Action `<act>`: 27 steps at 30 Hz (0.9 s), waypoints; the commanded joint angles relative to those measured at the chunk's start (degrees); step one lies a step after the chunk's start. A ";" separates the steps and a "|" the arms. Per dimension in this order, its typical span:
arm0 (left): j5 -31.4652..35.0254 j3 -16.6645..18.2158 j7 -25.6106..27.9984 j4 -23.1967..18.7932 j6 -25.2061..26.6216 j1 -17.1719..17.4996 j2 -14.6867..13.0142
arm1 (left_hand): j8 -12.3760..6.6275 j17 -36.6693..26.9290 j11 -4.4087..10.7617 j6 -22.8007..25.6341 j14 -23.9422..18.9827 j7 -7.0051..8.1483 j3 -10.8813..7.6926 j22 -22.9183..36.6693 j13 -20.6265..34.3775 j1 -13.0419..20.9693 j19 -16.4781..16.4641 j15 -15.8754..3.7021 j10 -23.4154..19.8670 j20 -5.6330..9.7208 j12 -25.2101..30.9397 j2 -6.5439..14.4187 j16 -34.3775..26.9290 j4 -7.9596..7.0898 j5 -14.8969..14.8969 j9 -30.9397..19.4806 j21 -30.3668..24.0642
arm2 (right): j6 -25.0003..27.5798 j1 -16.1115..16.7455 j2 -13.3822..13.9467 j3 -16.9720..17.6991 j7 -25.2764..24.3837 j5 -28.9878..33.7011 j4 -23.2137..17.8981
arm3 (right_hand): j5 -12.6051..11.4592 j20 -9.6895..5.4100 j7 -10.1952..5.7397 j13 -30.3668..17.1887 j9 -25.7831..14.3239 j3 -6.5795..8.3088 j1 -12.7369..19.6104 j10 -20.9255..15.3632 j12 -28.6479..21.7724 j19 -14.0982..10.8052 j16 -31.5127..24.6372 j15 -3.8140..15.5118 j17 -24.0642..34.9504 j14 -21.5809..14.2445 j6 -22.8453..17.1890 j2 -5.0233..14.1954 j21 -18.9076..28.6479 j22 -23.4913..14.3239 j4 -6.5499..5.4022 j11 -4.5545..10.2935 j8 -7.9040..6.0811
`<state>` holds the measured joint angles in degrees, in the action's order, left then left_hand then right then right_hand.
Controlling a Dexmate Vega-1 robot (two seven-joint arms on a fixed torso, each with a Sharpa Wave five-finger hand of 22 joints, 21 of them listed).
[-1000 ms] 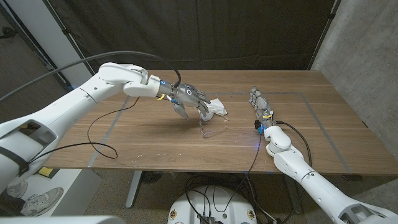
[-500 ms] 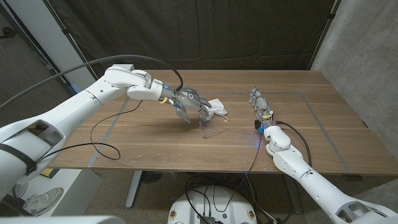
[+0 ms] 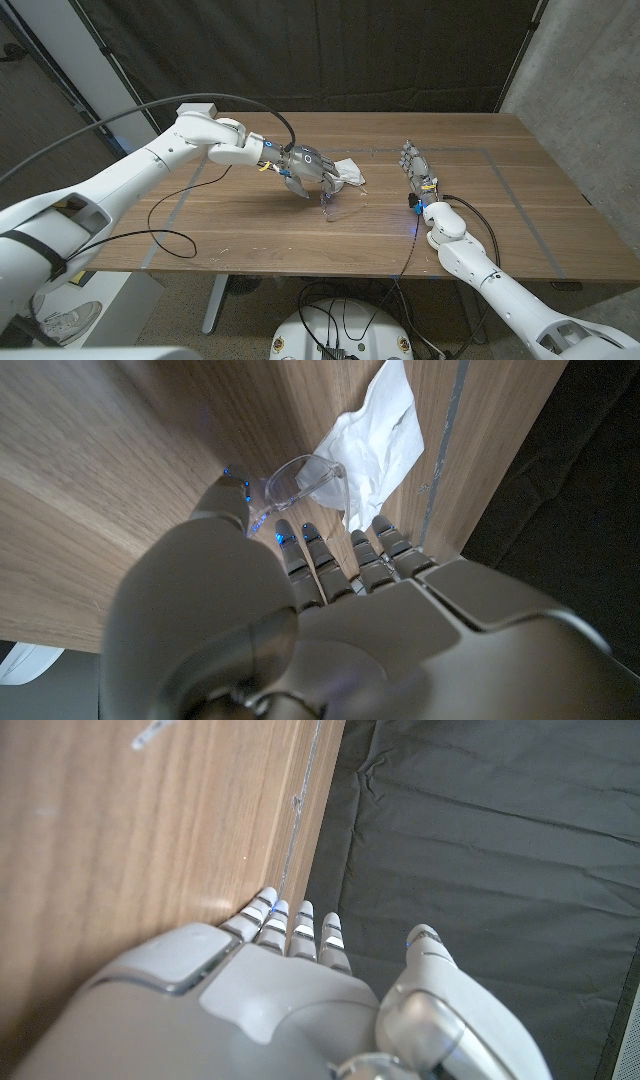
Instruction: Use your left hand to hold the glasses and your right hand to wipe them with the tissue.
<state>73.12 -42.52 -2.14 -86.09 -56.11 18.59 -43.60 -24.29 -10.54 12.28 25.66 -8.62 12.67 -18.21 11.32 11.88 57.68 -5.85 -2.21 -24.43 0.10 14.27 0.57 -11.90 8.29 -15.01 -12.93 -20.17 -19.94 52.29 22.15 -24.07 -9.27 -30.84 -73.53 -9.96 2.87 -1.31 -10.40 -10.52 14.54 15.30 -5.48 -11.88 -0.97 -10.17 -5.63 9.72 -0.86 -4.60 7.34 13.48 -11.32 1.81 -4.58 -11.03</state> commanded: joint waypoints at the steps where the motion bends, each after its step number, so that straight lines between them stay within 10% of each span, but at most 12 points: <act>1: 2.17 -0.65 2.55 2.64 -0.96 -0.55 1.31 | -1.17 -0.22 0.11 2.66 -1.83 -0.04 -0.42 0.09 0.04 0.72 -0.92 -8.77 -3.34 0.51 0.57 0.74 -0.58 -0.29 0.83 -0.16 -0.59 | 0.57 -0.54 -0.15 -0.22 -0.06 0.34 0.50 | -0.11 0.27 0.04 -0.09 -0.11 -0.16 -0.54 -0.56 -0.23 -0.13 -0.27 -0.54 0.24 -0.23 -0.70 -0.07 -0.18 -0.30 0.02 -0.08 0.01; 16: 0.88 -0.31 5.75 5.84 -1.46 -0.04 2.62 | -5.74 -0.75 -0.03 15.86 -7.85 -0.14 -0.41 0.03 0.03 -0.73 -2.45 -9.55 -14.00 0.45 -0.04 4.47 -0.80 -2.49 2.72 0.79 -1.00 | 0.87 -1.29 -0.35 -0.45 0.30 0.45 1.27 | -0.14 0.27 0.02 -0.09 -0.11 -0.18 -0.65 -0.50 -0.18 -0.15 -0.25 -0.55 0.22 -0.26 -0.70 -0.02 -0.20 -0.31 0.01 -0.03 0.04; 21: 1.37 0.02 7.62 5.79 -0.92 0.45 2.48 | -10.81 -0.98 -0.07 26.79 -10.32 -4.53 -1.74 0.10 0.40 -0.50 -3.51 -9.74 -17.63 0.58 -0.64 7.24 -0.71 -2.94 3.89 0.84 -1.45 | 0.99 -1.26 -0.29 -0.40 0.23 0.42 1.19 | -0.14 0.27 0.00 -0.09 -0.11 -0.17 -0.66 -0.52 -0.18 -0.16 -0.24 -0.52 0.21 -0.27 -0.72 0.00 -0.20 -0.31 0.01 0.02 0.03; 27: 0.64 0.34 6.44 5.44 -0.41 0.87 2.43 | -10.76 -1.09 -0.04 28.15 -10.90 -6.81 -2.10 0.15 0.40 -1.63 -3.88 -9.53 -18.51 0.51 -0.98 8.36 -0.75 -4.21 3.97 1.87 -1.66 | 0.98 -1.24 -0.25 -0.39 0.14 0.50 1.14 | -0.15 0.28 0.00 -0.09 -0.11 -0.18 -0.69 -0.52 -0.17 -0.17 -0.23 -0.50 0.21 -0.27 -0.71 0.01 -0.21 -0.31 0.02 0.01 0.05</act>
<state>73.88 -42.80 3.48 -80.70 -57.43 18.70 -41.22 -34.73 -11.35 12.27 51.41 -19.08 8.46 -20.20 11.35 12.15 56.31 -9.01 -2.40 -42.22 0.40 13.46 7.53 -12.12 4.74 -11.13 -11.16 -21.46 -19.13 51.15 21.90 -24.43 -9.05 -30.45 -72.47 -9.96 2.85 -1.31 -10.41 -10.52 14.54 14.86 -5.48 -11.88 -0.98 -10.16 -5.61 9.72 -0.85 -4.60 7.34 13.50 -11.34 1.81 -4.58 -11.03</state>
